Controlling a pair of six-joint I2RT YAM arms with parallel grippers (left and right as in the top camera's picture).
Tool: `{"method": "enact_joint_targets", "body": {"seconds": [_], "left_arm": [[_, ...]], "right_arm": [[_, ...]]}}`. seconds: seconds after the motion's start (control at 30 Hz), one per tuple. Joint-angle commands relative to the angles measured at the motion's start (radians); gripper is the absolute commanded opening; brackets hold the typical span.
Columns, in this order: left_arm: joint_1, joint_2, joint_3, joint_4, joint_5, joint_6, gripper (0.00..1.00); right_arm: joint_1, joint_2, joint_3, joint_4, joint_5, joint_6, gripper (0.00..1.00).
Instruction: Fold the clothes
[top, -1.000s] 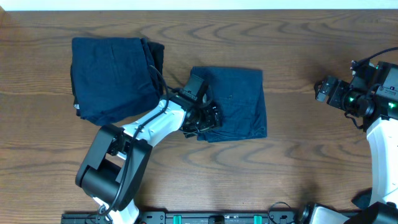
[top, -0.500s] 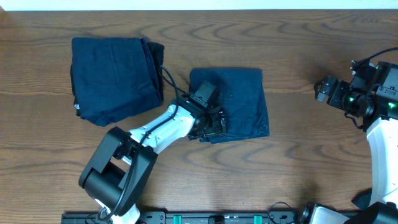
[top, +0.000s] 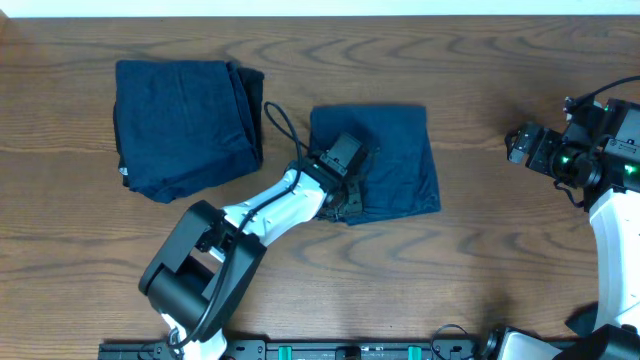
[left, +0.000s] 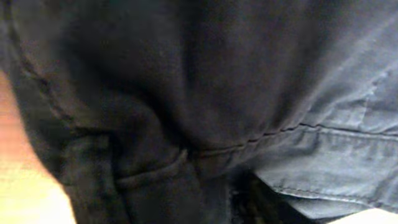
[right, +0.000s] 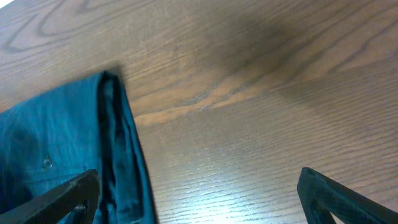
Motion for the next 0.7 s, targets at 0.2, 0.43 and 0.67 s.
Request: {"method": "enact_joint_targets", "body": {"seconds": [0.2,0.43,0.67], "left_arm": [[-0.003,0.144,-0.05,0.009,-0.008,0.001,0.06],[0.013,0.096,0.042,-0.114,-0.087,0.131,0.06],[0.023,-0.039,0.174,-0.291,-0.326,0.297,0.06]], "right_arm": [[-0.005,-0.006,0.002,-0.001,0.003,-0.006,0.99],[-0.005,-0.006,0.002,-0.001,0.003,-0.007,0.99],[-0.005,-0.006,0.002,-0.001,0.003,-0.007,0.99]]}}
